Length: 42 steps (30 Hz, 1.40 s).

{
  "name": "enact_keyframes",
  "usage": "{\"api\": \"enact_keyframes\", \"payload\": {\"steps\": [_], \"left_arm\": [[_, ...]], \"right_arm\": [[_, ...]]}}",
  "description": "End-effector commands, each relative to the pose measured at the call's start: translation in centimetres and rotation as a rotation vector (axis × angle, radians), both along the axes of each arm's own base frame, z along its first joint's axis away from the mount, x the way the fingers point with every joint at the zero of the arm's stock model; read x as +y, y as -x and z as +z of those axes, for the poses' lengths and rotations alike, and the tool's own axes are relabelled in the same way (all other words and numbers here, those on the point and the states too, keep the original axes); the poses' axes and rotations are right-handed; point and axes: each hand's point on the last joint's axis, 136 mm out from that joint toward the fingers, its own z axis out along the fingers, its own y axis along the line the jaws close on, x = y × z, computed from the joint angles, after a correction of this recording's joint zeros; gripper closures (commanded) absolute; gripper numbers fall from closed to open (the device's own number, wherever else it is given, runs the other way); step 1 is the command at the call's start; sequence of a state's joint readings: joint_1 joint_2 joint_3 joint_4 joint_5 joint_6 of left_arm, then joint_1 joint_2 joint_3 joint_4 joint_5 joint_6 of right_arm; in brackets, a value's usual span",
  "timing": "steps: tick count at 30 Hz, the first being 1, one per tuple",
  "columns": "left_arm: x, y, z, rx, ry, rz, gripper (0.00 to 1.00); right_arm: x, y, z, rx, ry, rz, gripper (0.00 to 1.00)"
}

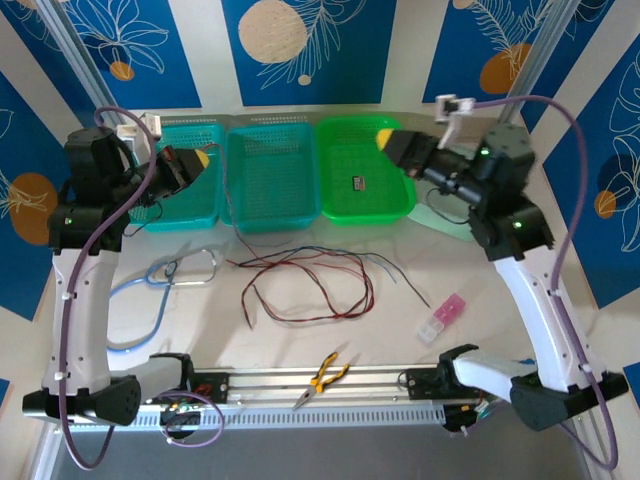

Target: Untangle the cables

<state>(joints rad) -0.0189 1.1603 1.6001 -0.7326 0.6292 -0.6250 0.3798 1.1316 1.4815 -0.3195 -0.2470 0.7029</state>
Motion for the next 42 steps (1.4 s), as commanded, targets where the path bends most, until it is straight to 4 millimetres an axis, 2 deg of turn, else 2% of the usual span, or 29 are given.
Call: {"api": "enact_keyframes", "payload": {"steps": [1,4,6,12,14,17,24,32,38,40,42], "left_arm": [[-1.8,1.7,4.3,-0.103,0.106,-0.129,1.0],[-3.4,2.8,6.3,-0.165,0.157,-0.242,1.0],[-3.9,3.5,6.8,-0.19,0.158,-0.275,1.0],[-4.3,4.2,6.4,-0.185,0.161,-0.31,1.0],[-4.4,4.3,6.4,-0.19,0.163,-0.316,1.0],[-4.5,4.5,6.0,-0.184,0.165,-0.326,1.0],[-4.6,4.8,5.0,-0.164,0.167,-0.324,1.0],[-4.6,5.0,4.8,-0.159,0.165,-0.321,1.0],[-4.5,5.1,4.6,-0.152,0.155,-0.315,1.0],[-4.5,5.2,4.5,-0.149,0.153,-0.316,1.0],[-4.4,5.3,4.4,-0.147,0.148,-0.312,1.0]], "right_arm": [[2.5,-0.1,-3.7,-0.037,0.133,0.029,0.62],[4.2,-1.0,-5.0,0.045,0.077,0.078,0.55],[5.8,-1.6,-5.8,0.105,0.054,0.124,0.5],[11.6,-2.6,-8.0,0.315,-0.003,0.261,0.38],[13.0,-3.2,-8.3,0.385,-0.044,0.281,0.35],[14.6,-4.3,-8.3,0.468,-0.125,0.299,0.27],[17.5,-6.4,-8.0,0.526,-0.171,0.329,0.21],[21.6,-7.6,-8.4,0.551,-0.174,0.41,0.2],[23.3,-8.9,-9.5,0.569,-0.184,0.416,0.23],[23.6,-9.2,-9.6,0.569,-0.192,0.421,0.31],[23.8,-9.1,-9.3,0.562,-0.202,0.436,0.48]]}}
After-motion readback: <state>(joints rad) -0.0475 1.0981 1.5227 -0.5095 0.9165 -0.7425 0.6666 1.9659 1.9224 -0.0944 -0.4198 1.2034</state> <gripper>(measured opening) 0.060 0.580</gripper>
